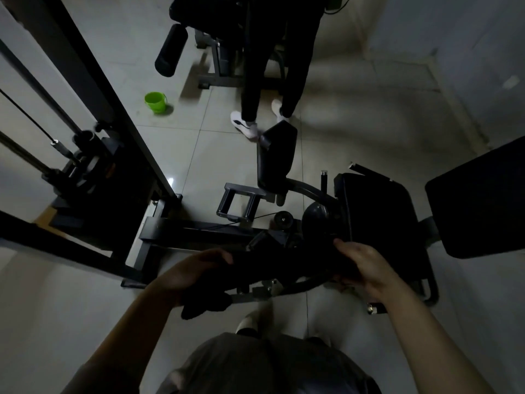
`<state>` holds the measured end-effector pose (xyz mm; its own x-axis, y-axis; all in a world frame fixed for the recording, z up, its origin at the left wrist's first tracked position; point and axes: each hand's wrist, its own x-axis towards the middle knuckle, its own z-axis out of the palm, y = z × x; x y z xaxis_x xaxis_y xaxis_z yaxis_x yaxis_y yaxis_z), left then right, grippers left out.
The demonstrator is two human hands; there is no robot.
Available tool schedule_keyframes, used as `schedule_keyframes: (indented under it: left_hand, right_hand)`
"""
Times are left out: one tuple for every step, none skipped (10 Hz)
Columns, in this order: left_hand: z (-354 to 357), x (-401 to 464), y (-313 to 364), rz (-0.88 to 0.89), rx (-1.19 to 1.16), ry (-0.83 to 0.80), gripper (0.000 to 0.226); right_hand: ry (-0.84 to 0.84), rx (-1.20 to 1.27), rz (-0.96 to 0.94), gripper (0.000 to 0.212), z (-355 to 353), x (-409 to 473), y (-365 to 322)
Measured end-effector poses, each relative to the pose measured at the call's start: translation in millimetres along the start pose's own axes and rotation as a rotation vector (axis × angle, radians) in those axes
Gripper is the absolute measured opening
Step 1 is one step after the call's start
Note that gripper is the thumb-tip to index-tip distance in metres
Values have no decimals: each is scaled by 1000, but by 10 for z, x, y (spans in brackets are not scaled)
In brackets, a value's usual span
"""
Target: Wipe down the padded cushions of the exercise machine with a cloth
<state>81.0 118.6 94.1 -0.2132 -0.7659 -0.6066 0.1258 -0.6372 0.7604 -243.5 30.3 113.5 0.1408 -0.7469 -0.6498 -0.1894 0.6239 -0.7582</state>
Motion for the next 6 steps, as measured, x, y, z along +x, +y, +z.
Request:
schedule_keyframes:
  left_hand:
    - [3,-15,-81,89,48,-66,35]
    - [80,28,-138,108,88,-67,48]
    - [125,70,-181,161,118,-61,55]
    - [163,152,-262,166,91,-6,57]
    - [225,433,-399,94,152,132,54]
    - [317,720,-604,-116,565,190,50]
  right_hand:
    - [87,53,-122,9,-10,-6,-33]
    - [170,40,-234,8,72,50,-82]
    - [220,78,-326,19,144,145,-195]
    - [250,120,-314,29,137,336,-171]
    - [301,86,-170,47,133,635,28]
    - [365,-67,117,64,208,787,438]
